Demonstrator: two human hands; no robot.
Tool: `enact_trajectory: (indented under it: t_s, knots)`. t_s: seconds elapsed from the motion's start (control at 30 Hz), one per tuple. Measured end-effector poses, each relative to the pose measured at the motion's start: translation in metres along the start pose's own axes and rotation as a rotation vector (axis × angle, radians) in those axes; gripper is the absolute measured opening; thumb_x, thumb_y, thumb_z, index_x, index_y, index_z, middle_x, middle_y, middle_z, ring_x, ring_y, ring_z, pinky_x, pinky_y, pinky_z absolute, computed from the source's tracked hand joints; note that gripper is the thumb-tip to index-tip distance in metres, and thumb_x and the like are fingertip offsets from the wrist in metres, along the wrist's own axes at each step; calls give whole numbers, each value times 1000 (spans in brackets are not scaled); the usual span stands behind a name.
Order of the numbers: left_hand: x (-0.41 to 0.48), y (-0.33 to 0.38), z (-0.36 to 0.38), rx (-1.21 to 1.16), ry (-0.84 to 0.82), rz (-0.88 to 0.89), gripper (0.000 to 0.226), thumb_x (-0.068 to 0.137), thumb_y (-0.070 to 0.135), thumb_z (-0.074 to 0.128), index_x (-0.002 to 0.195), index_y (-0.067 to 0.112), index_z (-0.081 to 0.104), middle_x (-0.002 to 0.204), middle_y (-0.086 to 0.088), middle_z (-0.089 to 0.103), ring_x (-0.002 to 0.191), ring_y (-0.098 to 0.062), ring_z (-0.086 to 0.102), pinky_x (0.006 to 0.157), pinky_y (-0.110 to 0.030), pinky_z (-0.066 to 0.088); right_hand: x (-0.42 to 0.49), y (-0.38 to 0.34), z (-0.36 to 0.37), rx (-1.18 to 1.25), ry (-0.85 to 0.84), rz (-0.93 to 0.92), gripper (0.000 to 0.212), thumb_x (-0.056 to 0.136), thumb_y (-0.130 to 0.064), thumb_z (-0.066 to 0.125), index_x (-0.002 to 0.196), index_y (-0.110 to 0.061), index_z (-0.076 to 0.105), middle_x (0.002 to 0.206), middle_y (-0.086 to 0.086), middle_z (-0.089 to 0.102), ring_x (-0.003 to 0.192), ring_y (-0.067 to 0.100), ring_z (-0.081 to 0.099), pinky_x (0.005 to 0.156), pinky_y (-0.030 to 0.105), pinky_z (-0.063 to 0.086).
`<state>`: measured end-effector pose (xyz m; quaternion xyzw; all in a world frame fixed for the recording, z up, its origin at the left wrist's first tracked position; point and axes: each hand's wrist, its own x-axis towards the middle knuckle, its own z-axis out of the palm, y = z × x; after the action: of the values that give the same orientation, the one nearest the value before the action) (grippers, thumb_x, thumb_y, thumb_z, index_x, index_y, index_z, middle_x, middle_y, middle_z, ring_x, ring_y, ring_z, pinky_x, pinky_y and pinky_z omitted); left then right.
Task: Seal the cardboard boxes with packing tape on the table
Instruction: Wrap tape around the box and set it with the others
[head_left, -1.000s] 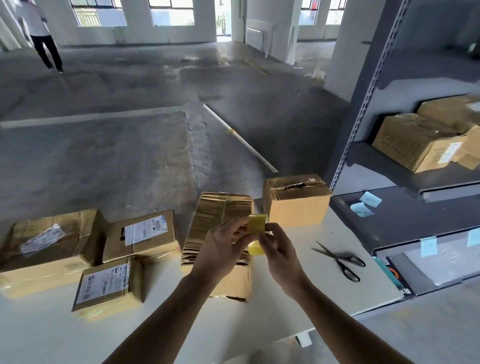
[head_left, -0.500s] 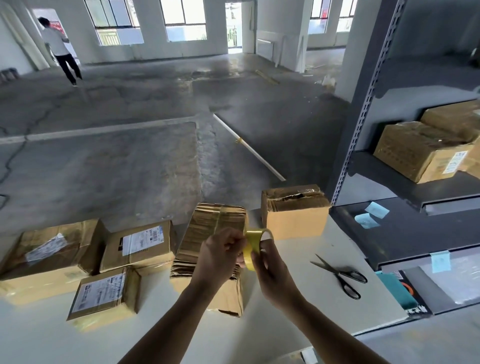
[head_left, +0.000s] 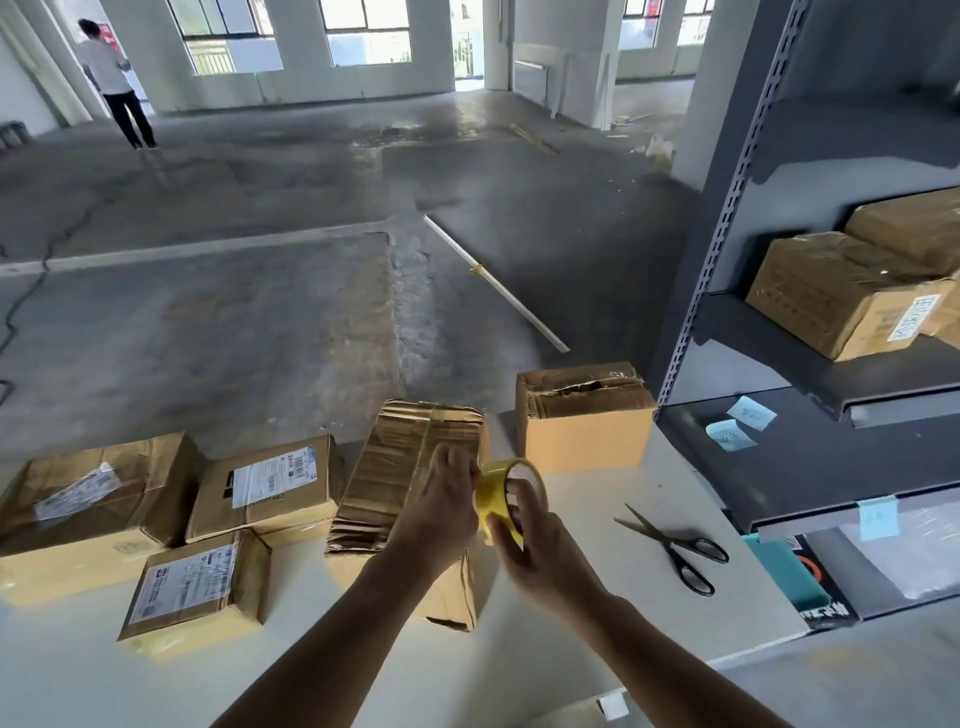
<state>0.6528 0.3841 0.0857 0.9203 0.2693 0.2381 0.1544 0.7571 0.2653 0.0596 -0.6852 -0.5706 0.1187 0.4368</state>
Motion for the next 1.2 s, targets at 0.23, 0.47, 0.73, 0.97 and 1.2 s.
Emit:
enact_trajectory:
  t_s: [0.23, 0.47, 0.73, 0.97, 1.2]
  knots:
    - [3, -4, 6, 52, -32, 143, 36, 73, 4, 82, 91, 8, 51, 82, -5, 52, 69, -8, 41, 59, -14, 30, 0, -5, 10, 3, 42, 71, 48, 98, -61, 31, 132, -28, 25, 104, -2, 54, 67, 10, 62, 52, 16, 51]
    - [15, 1, -14, -316, -197, -171, 6, 101, 16, 49, 104, 16, 55, 90, 10, 55, 82, -1, 54, 66, -13, 43, -5, -2, 5, 154, -41, 204, 28, 103, -37, 44, 128, -24, 42, 109, -4, 66, 94, 12, 66, 82, 23, 53]
    - [17, -5, -14, -183, -119, -219, 22, 98, 12, 55, 119, 15, 60, 110, 0, 63, 96, -10, 59, 74, -15, 47, -2, -5, 5, -143, -142, -16, 44, 97, -54, 39, 131, -32, 24, 115, 5, 64, 86, 15, 67, 65, 16, 55]
    - [6, -11, -1, 36, 45, -49, 15, 85, 13, 73, 94, 7, 61, 92, -9, 60, 74, -16, 57, 60, -21, 43, -8, -14, 6, -320, -89, -122, 35, 100, -40, 43, 124, -15, 51, 112, 9, 72, 92, 24, 71, 82, 34, 60]
    - [9, 1, -3, -121, 241, -68, 41, 94, 34, 33, 95, 0, 56, 97, -8, 48, 72, -8, 44, 61, -12, 35, -9, -16, 18, -273, 131, -94, 36, 101, -54, 30, 118, -25, 43, 89, 2, 74, 65, 15, 71, 57, 19, 59]
